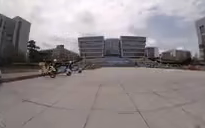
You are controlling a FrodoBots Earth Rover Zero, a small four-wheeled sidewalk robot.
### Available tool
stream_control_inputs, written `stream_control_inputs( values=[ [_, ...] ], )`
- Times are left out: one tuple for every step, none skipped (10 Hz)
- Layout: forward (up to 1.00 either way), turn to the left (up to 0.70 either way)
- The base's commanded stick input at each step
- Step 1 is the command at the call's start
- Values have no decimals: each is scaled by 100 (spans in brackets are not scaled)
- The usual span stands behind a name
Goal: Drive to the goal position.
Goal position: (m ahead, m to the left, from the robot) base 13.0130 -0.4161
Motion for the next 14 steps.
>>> stream_control_inputs(
  values=[
    [100,0],
    [100,0],
    [100,0],
    [100,-5],
    [100,-31],
    [100,-34],
    [100,-14],
    [100,-7],
    [100,0],
    [100,0],
    [100,0],
    [100,0],
    [100,0],
    [100,0]
  ],
)
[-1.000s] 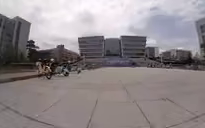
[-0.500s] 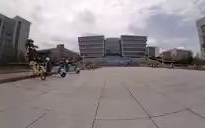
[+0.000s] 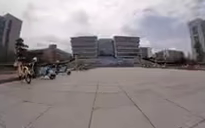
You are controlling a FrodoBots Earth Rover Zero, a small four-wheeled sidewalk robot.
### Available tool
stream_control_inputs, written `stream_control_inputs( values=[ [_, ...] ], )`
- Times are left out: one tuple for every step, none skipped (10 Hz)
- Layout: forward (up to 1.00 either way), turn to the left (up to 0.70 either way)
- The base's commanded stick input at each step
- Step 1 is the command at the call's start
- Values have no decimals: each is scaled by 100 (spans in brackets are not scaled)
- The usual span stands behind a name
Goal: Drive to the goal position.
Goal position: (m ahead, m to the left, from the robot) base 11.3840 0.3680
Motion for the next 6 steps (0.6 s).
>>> stream_control_inputs(
  values=[
    [100,0],
    [100,0],
    [100,0],
    [100,0],
    [100,0],
    [100,0]
  ],
)
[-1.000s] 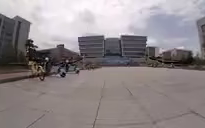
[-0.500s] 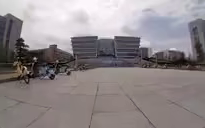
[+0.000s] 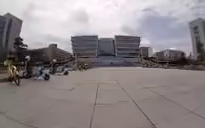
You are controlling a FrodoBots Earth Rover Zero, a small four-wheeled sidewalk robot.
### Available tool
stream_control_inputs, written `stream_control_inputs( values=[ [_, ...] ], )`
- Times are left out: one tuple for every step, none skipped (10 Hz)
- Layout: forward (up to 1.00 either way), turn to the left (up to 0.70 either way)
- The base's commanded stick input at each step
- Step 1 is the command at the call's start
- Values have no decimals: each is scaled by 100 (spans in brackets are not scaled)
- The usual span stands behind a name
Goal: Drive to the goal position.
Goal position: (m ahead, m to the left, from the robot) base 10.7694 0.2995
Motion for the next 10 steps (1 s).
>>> stream_control_inputs(
  values=[
    [100,0],
    [100,0],
    [100,0],
    [100,0],
    [100,0],
    [100,0],
    [100,0],
    [100,0],
    [100,0],
    [100,0]
  ],
)
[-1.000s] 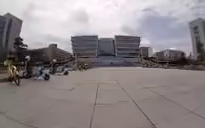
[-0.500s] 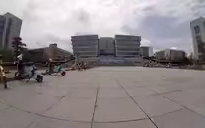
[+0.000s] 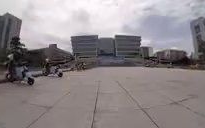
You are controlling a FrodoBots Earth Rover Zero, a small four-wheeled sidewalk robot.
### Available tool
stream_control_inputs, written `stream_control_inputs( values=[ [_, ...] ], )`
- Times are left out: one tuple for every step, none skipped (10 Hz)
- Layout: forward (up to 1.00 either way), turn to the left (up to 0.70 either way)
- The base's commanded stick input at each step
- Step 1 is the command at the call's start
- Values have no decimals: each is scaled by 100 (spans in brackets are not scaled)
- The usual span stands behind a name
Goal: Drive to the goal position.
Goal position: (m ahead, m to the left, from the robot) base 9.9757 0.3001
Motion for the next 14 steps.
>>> stream_control_inputs(
  values=[
    [100,0],
    [100,0],
    [100,0],
    [100,0],
    [100,0],
    [100,0],
    [100,0],
    [100,0],
    [100,0],
    [100,0],
    [100,0],
    [100,0],
    [100,0],
    [100,0]
  ],
)
